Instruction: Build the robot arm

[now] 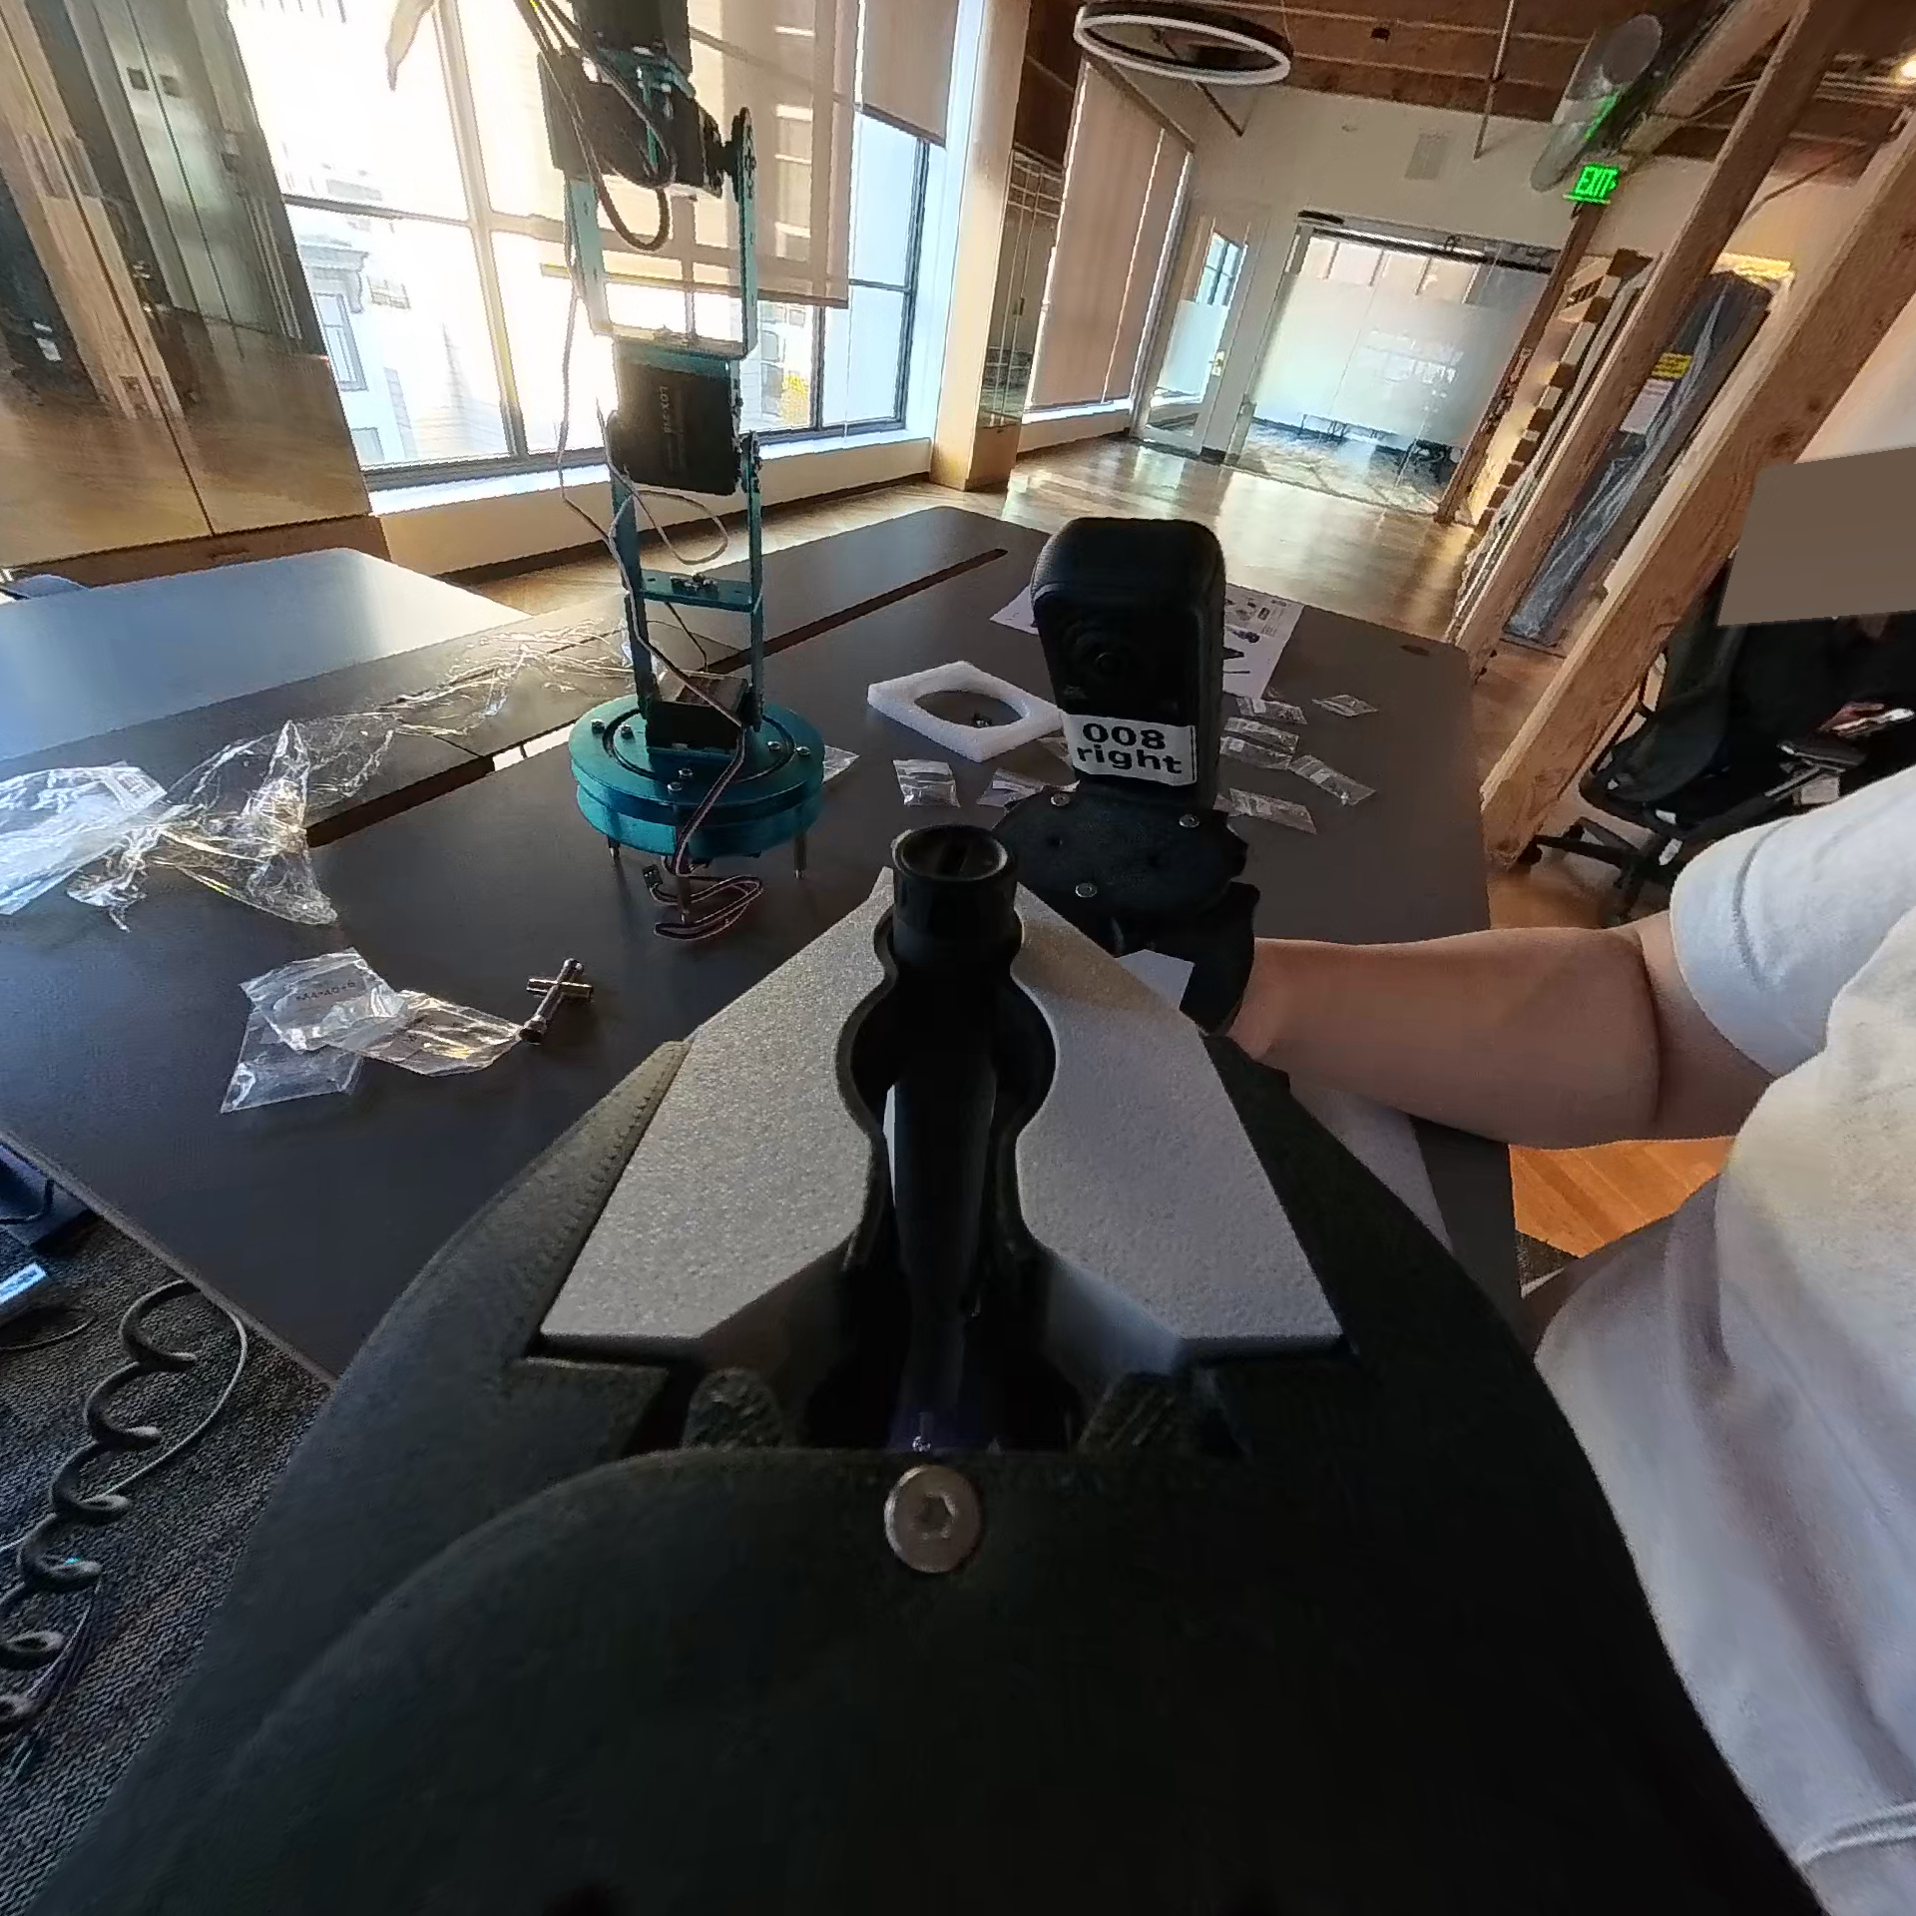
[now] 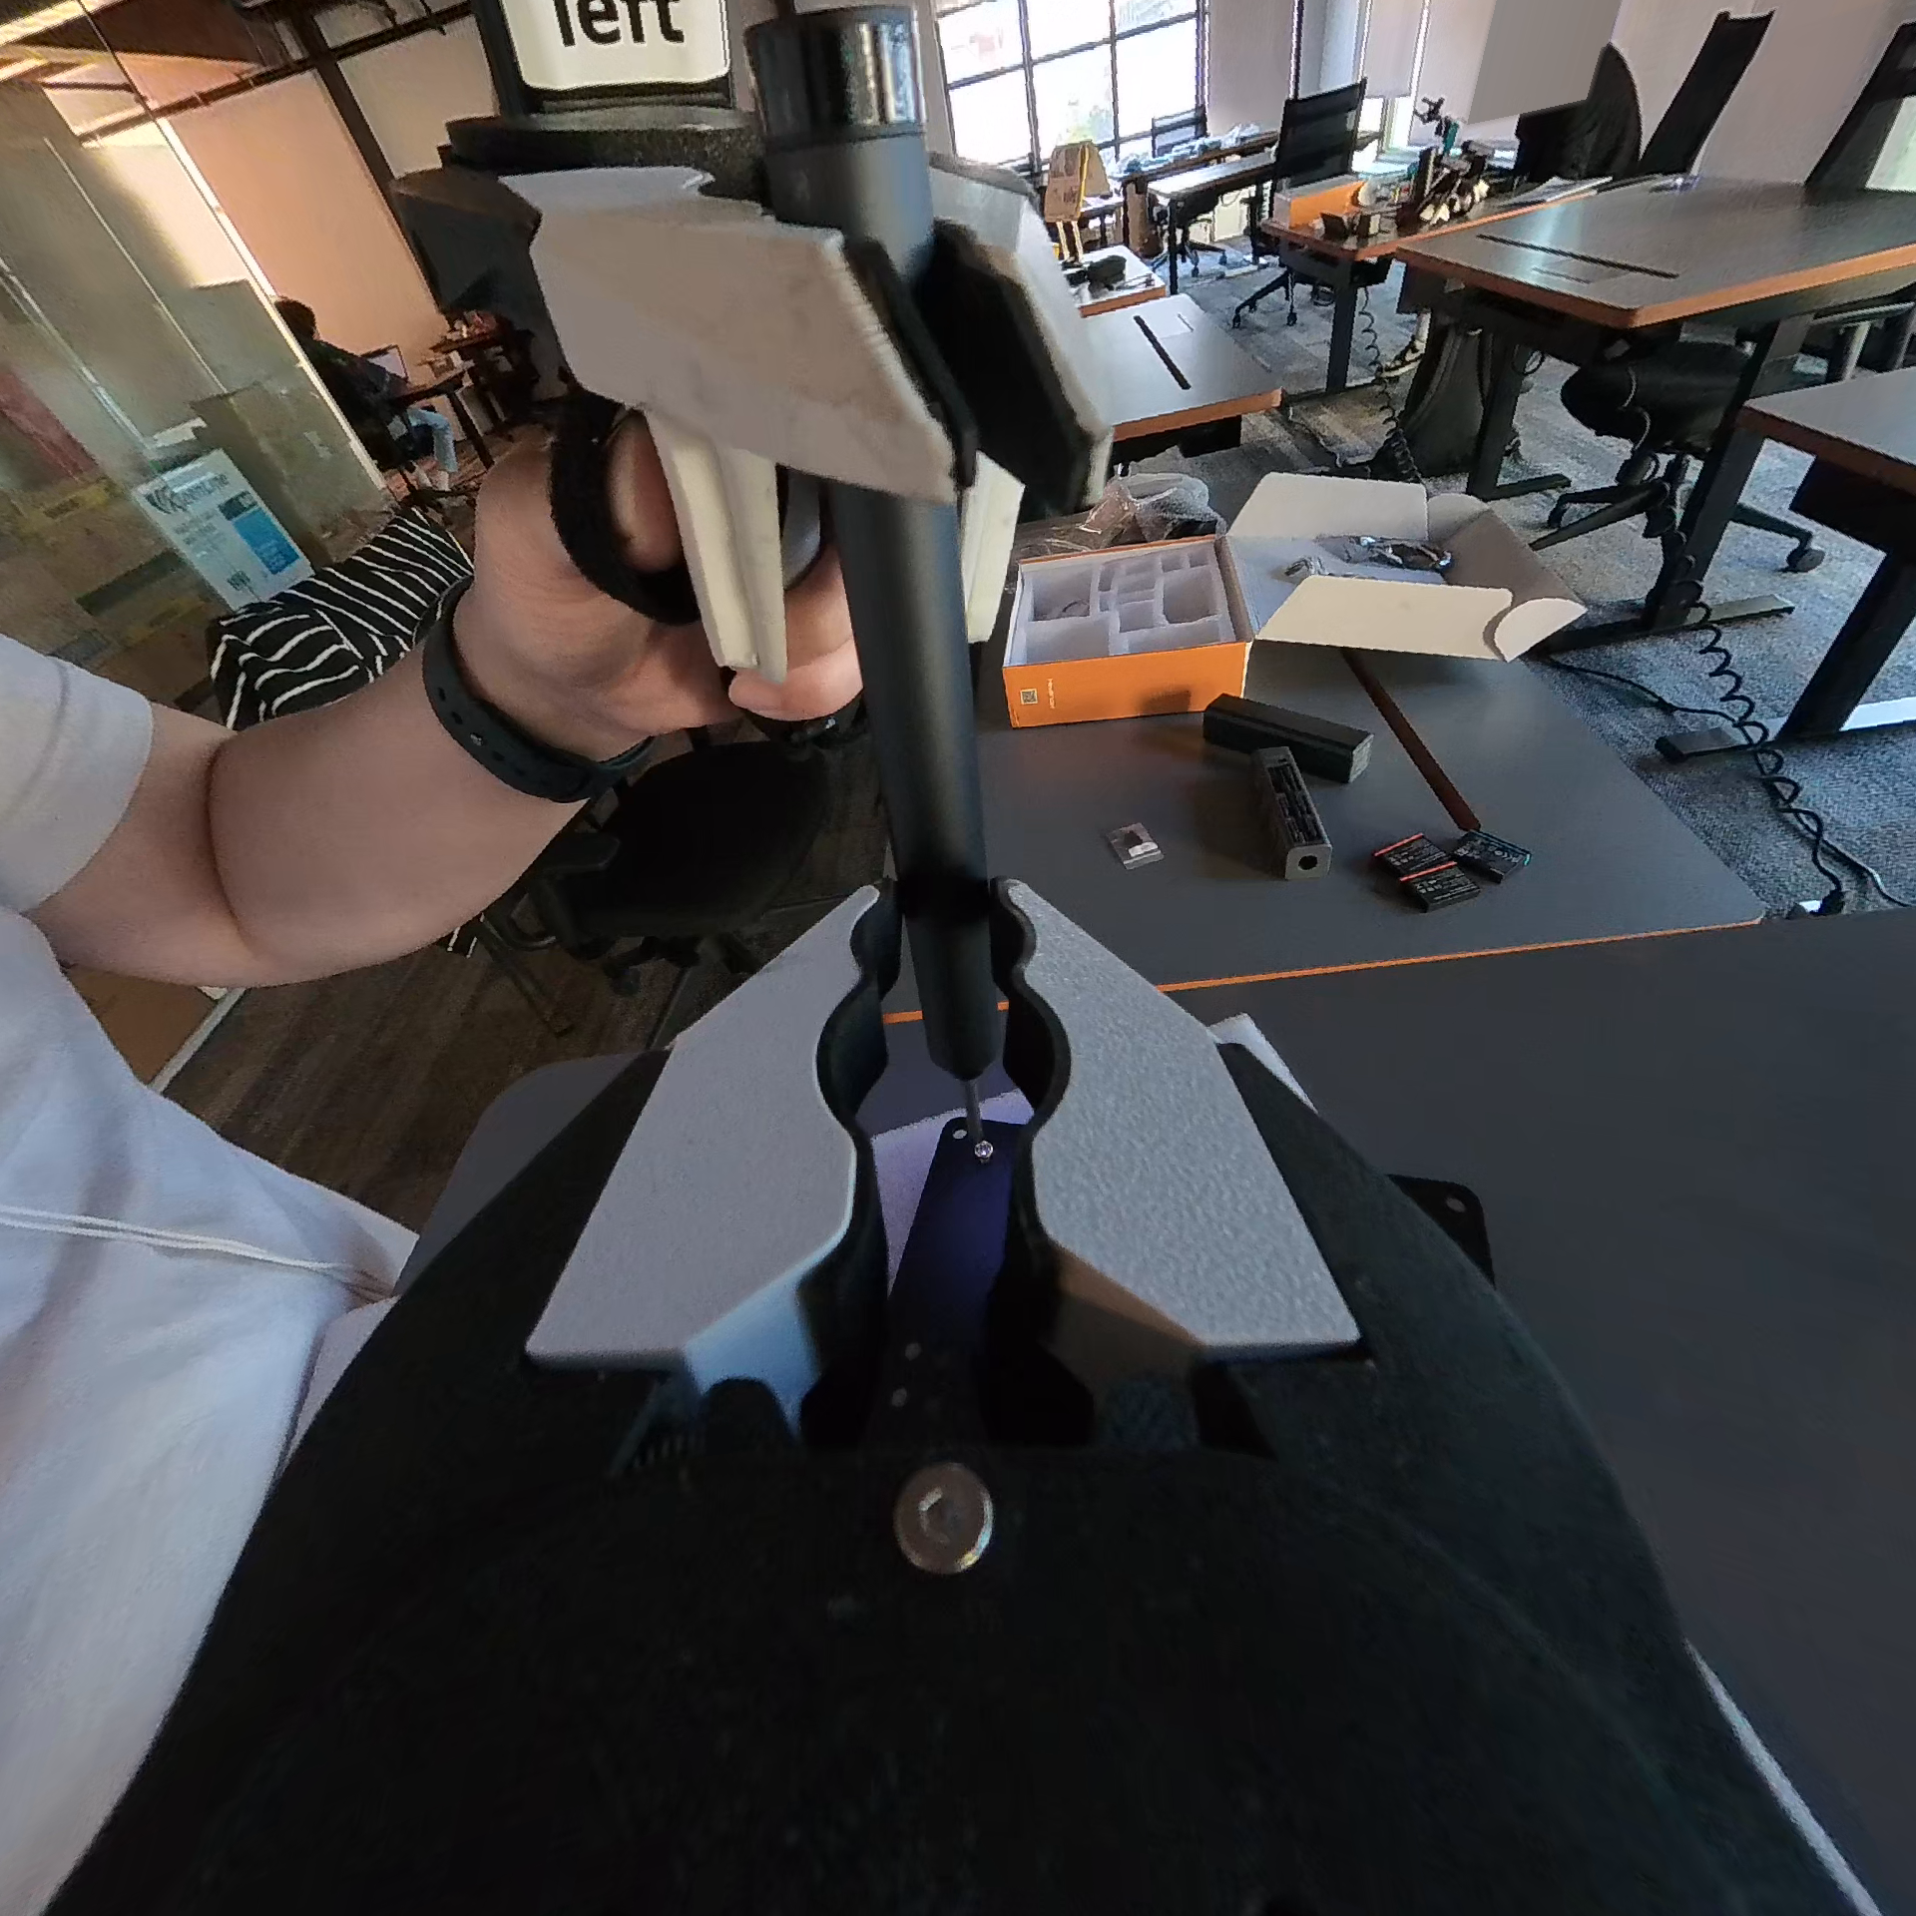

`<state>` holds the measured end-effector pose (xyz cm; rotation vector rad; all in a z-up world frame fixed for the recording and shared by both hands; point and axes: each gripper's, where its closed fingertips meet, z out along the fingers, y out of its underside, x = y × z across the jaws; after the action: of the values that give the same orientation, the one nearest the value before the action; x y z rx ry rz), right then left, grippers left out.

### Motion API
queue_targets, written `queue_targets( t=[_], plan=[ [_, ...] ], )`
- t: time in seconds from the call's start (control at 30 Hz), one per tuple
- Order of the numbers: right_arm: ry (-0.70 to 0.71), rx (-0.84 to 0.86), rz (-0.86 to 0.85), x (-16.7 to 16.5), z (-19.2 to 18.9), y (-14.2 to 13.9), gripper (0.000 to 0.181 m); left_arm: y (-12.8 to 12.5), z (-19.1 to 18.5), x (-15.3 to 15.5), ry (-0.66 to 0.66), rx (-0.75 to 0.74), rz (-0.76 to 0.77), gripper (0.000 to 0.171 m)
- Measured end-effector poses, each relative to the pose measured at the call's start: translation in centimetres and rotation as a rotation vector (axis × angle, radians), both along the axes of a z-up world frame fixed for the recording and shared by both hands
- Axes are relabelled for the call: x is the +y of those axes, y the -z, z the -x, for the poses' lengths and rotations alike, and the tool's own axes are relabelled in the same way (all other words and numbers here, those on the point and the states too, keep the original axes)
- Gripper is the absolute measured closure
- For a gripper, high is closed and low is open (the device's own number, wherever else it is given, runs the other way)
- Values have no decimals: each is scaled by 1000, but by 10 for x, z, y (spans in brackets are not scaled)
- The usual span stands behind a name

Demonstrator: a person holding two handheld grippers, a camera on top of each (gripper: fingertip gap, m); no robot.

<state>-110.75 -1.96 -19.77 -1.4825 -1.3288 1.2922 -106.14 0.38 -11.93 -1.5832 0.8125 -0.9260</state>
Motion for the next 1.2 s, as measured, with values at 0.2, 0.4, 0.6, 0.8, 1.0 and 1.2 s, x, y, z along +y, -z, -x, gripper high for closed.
queue_targets(
  t=[0.2,0.4,0.6,0.8,1.0,1.2],
  plan=[
    [3,-2,-4,0,0,0,166,0,-1,0,6,-1,-1,163],
    [15,-6,-16,0,0,0,166,0,-2,-2,41,4,-12,163],
    [99,-3,-113,-3,0,-10,166,-11,-3,-16,242,-19,-53,163],
    [150,17,-135,-3,-3,-16,166,-18,-1,-20,394,-64,-23,163],
    [147,4,-122,-1,0,-10,166,-12,-2,-21,440,-38,-25,163],
    [145,-8,-121,1,2,-6,166,-7,-1,-20,460,-24,-15,163]
  ],
)
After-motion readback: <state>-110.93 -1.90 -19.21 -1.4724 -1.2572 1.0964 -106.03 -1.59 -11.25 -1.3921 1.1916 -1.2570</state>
